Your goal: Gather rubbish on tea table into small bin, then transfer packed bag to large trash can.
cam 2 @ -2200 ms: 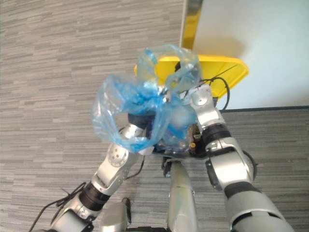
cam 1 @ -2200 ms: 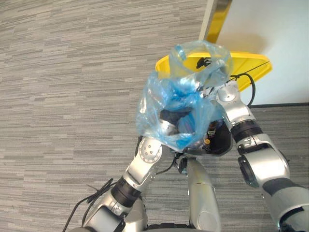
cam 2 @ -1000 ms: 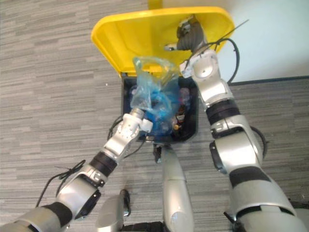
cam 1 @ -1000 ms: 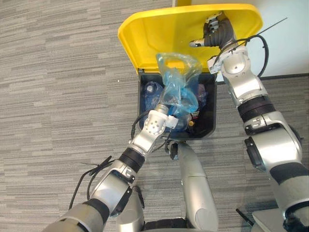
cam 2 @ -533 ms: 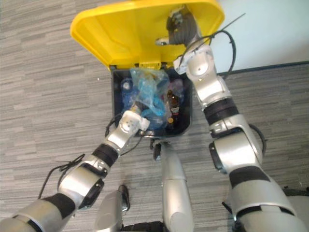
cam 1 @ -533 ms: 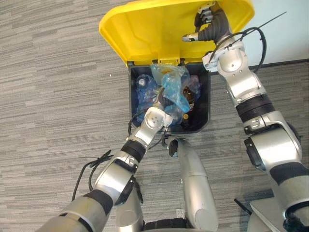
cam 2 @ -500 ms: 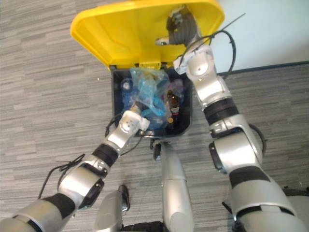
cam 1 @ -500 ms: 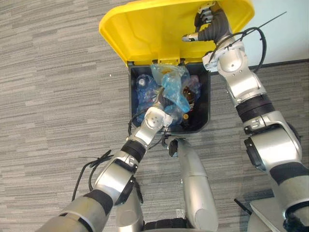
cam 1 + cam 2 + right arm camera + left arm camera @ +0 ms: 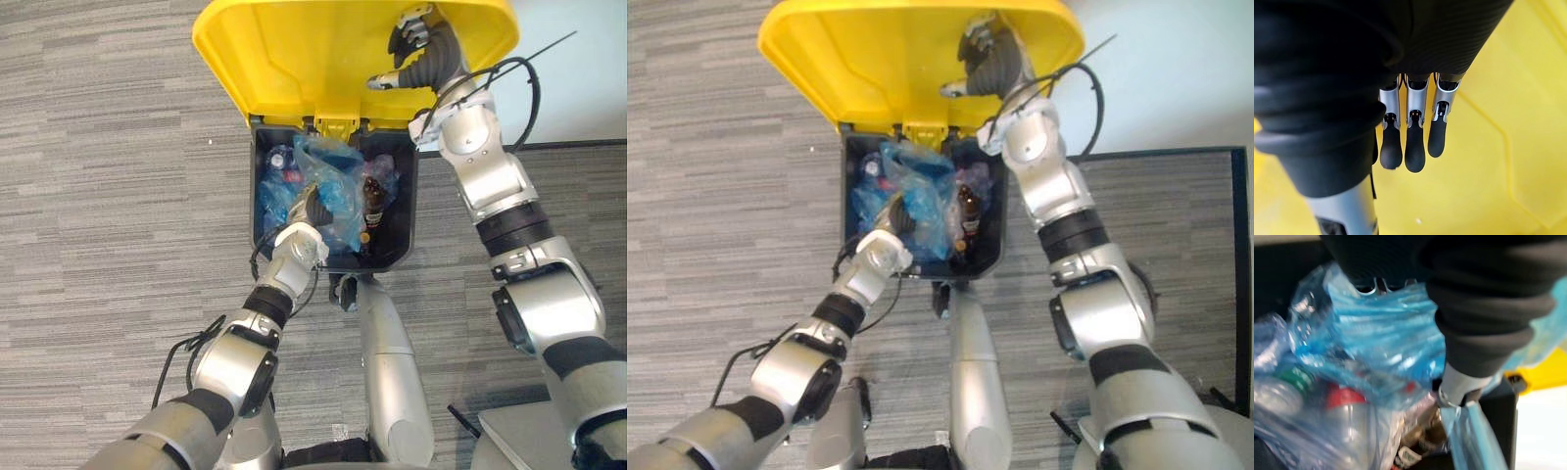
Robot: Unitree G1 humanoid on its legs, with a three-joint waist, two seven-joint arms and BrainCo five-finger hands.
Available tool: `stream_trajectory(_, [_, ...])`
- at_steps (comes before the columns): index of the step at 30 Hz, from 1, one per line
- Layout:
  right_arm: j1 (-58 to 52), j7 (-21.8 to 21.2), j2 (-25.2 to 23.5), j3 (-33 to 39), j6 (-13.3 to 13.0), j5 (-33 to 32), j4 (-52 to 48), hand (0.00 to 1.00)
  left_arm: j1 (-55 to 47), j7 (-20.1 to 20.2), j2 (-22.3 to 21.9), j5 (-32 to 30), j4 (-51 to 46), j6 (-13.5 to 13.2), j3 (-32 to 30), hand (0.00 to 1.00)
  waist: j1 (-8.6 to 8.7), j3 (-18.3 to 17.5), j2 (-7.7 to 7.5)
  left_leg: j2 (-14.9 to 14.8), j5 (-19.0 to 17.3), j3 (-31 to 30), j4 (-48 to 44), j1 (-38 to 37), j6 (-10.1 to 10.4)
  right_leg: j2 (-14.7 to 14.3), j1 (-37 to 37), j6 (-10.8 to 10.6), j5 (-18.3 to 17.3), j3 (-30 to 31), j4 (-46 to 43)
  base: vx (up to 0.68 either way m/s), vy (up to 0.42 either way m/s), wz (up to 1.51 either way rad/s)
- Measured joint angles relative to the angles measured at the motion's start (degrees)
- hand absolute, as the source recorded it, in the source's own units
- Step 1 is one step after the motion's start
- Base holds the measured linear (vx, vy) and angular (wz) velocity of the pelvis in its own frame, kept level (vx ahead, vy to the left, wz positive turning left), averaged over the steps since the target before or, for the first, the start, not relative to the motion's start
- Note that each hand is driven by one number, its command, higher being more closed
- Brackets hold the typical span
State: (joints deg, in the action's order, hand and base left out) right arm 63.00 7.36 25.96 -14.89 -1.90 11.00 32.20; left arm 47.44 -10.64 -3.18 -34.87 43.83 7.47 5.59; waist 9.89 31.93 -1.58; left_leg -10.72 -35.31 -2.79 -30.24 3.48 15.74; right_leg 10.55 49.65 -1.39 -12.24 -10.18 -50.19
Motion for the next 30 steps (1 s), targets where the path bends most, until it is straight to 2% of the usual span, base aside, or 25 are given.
stream_trajectory(6, [-10.73, -0.8, -0.83, 2.53, 0.93, 5.01, -4.06, 0.0, -9.55, 0.75, 0.39, 1.71, -11.77, -0.95, 0.05, 0.0, -1.72, -0.06, 0.12, -0.46, 0.15, -1.79, 0.01, -2.16, -0.17, 1.78, -4.91, -0.11, -0.08, -2.03, 1.17, -0.03, 0.03, 0.19])
stream_trajectory(9, [-17.09, -1.73, -1.7, 3.81, 0.96, 7.17, -4.7, 0.0, -17.29, 0.69, 1.38, 7.89, -16.18, -3.77, 0.62, 0.0, -3.45, -0.08, 0.18, -0.79, 1.27, -2.39, 0.23, -4.19, -0.52, 2.7, -8.53, -0.02, -0.16, -3.21, 1.84, 0.0, 0.033, 0.23])
stream_trajectory(12, [-24.74, -2.66, -4.95, 5.82, 0.96, 8.15, -4.94, 0.0, -26.9, 1.04, 4.03, 12.9, -19.06, -6.66, 1.0, 0.0, -4.54, -0.29, 0.33, -0.84, 2.55, -2.33, 1.84, -8.66, -1.36, 2.98, -14.79, 0.02, -0.08, -4.25, 4.06, -0.04, 0.062, 0.13])
stream_trajectory(14, [-32.54, -3.6, -7.37, 5.86, 0.96, 9.3, -5.99, 0.0, -35.33, 2.19, 4.88, 14.79, -18.81, -7.88, -0.28, 0.0, -5.76, -3.99, 1.57, -0.77, 3.12, -2.01, 2.22, -9.84, -2.27, 2.89, -17.43, -0.39, 1.02, -4.73, 6.62, -0.07, 0.098, 0.06])
stream_trajectory(16, [-36.43, -4.4, -9.29, 5.84, 0.95, 9.33, -6.25, 0.0, -39.51, 2.55, 5.08, 15.47, -17.96, -8.16, -1.49, 0.0, -6.71, -5.52, 1.96, -0.59, 3.73, -0.86, 3.04, -11.29, -2.72, 2.56, -18.93, -0.18, 2.05, -4.43, 8.33, -0.04, 0.091, -0.13])
stream_trajectory(19, [-41.9, -5.72, -13.95, 5.68, 0.81, 10.68, -6.47, 0.0, -45.52, 3.55, 6.13, 17.12, -13.17, -8.92, -5.41, 0.0, -8.17, -6.18, 2.15, 0.56, 5.33, 2.1, 5.81, -16.02, -4.34, 0.83, -23.42, 0.76, 6.07, -3.65, 13.86, -0.12, 0.107, -0.51])
stream_trajectory(20, [-44.56, -6.27, -15.44, 5.55, 0.63, 11.46, -6.49, 0.0, -47.43, 3.69, 6.26, 17.99, -10.4, -9.17, -7.2, 0.0, -8.95, -7.11, 1.74, 1.52, 5.65, 4.58, 6.69, -17.28, -5.06, 0.48, -23.96, 2.04, 8.93, -4.86, 16.4, -0.25, 0.111, -1.42])
stream_trajectory(21, [-47.93, -6.8, -16.96, 4.84, 0.06, 11.55, -6.69, 0.0, -50.07, 3.77, 6.42, 20.28, -7.61, -9.39, -9.2, 0.0, -10.16, -8.07, 0.17, 4.31, 6.35, 8.98, 6.97, -18.53, -7.09, 1.69, -24.05, 6.62, 14.82, -10.08, 19.75, -0.23, 0.093, -1.52])
stream_trajectory(22, [-49.23, -6.8, -17.31, 4.7, -0.18, 11.55, -6.84, 0.0, -50.54, 3.91, 6.56, 21.19, -6.68, -9.38, -9.3, 0.0, -10.01, -8.46, -0.46, 5.3, 6.88, 9.74, 7.03, -18.35, -8.01, 1.76, -24.06, 6.55, 17.32, -10.59, 21.74, -0.31, 0.083, -1.5])
stream_trajectory(23, [-51.72, -6.87, -17.42, 4.48, -0.34, 11.52, -7.22, 0.0, -51.33, 4.34, 6.64, 22.47, -5.32, -9.5, -9.89, 0.0, -9.93, -9.07, -1.01, 5.96, 8.35, 11.39, 7.61, -17.63, -10.66, 0.33, -24.89, 0.89, 24.41, -10.4, 28.2, -0.31, 0.074, -1.02])
stream_trajectory(24, [-55.48, -7.28, -17.5, 4.65, -0.44, 11.51, -7.79, 0.0, -52.32, 4.73, 5.78, 24.1, -3.64, -10.43, -10.79, 0.0, -9.26, -9.6, 0.06, 5.34, 9.01, 14.77, 10.23, -17.66, -11.74, -0.35, -25.34, 1.95, 24.42, -11.3, 24.38, -0.37, 0.109, -0.86])
stream_trajectory(25, [-57.81, -7.35, -18.09, 5.02, -0.47, 11.52, -7.66, 0.0, -52.72, 4.75, 5.79, 24.44, -2.8, -10.71, -10.76, 0.0, -8.56, -10.0, -0.38, 5.46, 9.49, 15.62, 11.03, -17.66, -11.84, 0.25, -25.65, 3.82, 20.45, -11.0, 18.87, -0.31, 0.106, -0.65])
stream_trajectory(26, [-63.78, -7.37, -19.37, 5.77, -0.47, 11.49, -5.52, 0.0, -53.51, 4.7, 6.31, 25.52, -0.39, -10.98, -10.88, 0.0, -7.57, -11.67, -1.09, 5.83, 11.48, 17.04, 13.2, -17.11, -12.35, 0.23, -26.48, 3.47, 9.75, -8.35, 8.71, -0.27, 0.079, -0.33])
stream_trajectory(27, [-67.9, -7.51, -20.21, 5.9, -0.43, 11.37, -2.32, 0.0, -54.05, 4.84, 6.93, 26.65, 1.32, -11.0, -11.17, 0.0, -6.92, -13.04, -1.92, 5.88, 13.07, 17.46, 15.09, -16.5, -12.36, -0.2, -28.3, 2.39, 4.82, -6.8, 2.77, -0.26, 0.043, -0.32])
stream_trajectory(28, [-69.26, -7.59, -20.72, 6.01, -0.59, 11.06, -1.24, 0.0, -54.01, 4.83, 7.16, 26.83, 1.94, -10.99, -11.15, 0.0, -6.89, -13.62, -2.16, 5.97, 13.73, 17.68, 15.79, -16.36, -12.38, -0.49, -28.95, 1.86, 3.47, -6.11, 1.41, -0.23, -0.019, -0.41])
stream_trajectory(29, [-71.47, -7.36, -22.93, 8.74, -1.78, 9.0, -0.47, 0.0, -54.34, 4.72, 7.76, 27.82, 3.05, -10.98, -11.3, 0.0, -6.4, -15.32, -3.18, 6.3, 15.44, 18.76, 16.91, -14.6, -12.36, -0.81, -31.37, 0.22, 0.38, -3.75, -0.44, -0.16, -0.047, -0.52])
stream_trajectory(30, [-71.51, -6.82, -23.98, 10.4, -3.02, 8.41, 3.01, 0.0, -54.22, 4.69, 7.86, 27.96, 3.41, -10.98, -11.3, 0.0, -6.59, -15.94, -3.73, 6.48, 16.88, 19.95, 16.72, -13.14, -12.26, -1.33, -34.23, -1.2, -1.64, -2.74, 4.45, -0.14, -0.061, -0.57])
